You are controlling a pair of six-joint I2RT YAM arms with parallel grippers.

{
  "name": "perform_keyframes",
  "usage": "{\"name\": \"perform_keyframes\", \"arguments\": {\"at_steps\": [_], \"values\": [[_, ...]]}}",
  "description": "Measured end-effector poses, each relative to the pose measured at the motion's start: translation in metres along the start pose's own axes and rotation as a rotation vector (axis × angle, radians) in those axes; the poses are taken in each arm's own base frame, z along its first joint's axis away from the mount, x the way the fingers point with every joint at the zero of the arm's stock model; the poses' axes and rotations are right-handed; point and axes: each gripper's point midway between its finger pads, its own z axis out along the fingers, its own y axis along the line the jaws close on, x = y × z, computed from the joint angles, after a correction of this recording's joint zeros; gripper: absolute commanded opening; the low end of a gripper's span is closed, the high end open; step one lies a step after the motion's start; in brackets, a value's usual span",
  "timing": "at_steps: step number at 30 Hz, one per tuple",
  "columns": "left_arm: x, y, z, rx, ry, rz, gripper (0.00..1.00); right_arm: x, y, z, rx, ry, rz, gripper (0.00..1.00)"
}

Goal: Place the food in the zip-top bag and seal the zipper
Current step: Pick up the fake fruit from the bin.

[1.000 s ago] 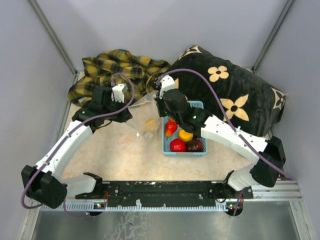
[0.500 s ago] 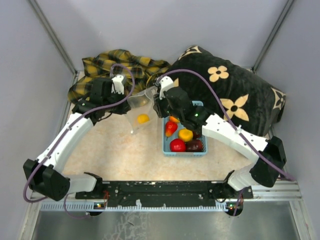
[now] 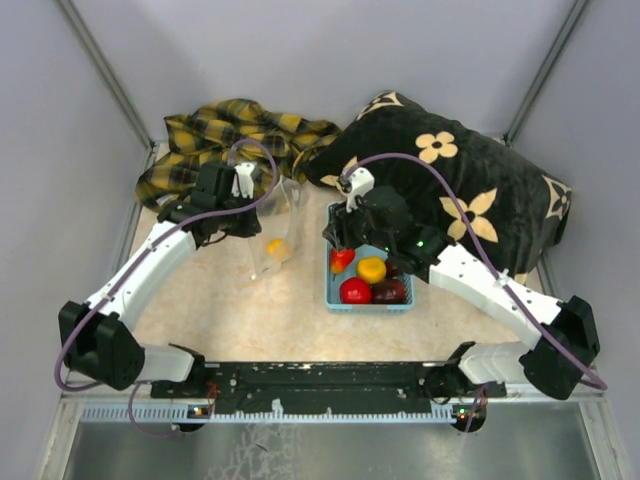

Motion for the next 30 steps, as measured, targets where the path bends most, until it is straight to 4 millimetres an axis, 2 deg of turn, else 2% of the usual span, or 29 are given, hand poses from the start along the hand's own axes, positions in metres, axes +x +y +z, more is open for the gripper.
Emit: {"name": "perform_keyframes", "arguments": {"at_steps": [6,9,14,17,23,30], "values": [[-0.009,-0.001,-0.005,-0.013,-0.004,0.003,0.0,0.014,-0.036,0.008,0.13,0.018,0.101,0.48],[-0.02,-0.002,-0.013,-0.038,-0.024,0.015,0.0,0.036,-0.051,0.023,0.194,0.064,0.147,0.49],[-0.032,-0.003,-0.022,-0.1,-0.053,0.044,0.0,0.071,-0.064,0.045,0.255,0.14,0.205,0.57],[-0.029,0.001,-0.022,-0.145,-0.042,0.054,0.0,0.085,-0.07,0.055,0.291,0.164,0.236,0.61],[-0.02,0.007,-0.009,-0.192,0.004,0.066,0.0,0.103,-0.078,0.062,0.336,0.187,0.28,0.61],[0.0,0.002,0.007,-0.153,0.075,0.071,0.0,0.122,-0.084,0.071,0.373,0.227,0.301,0.61]]}}
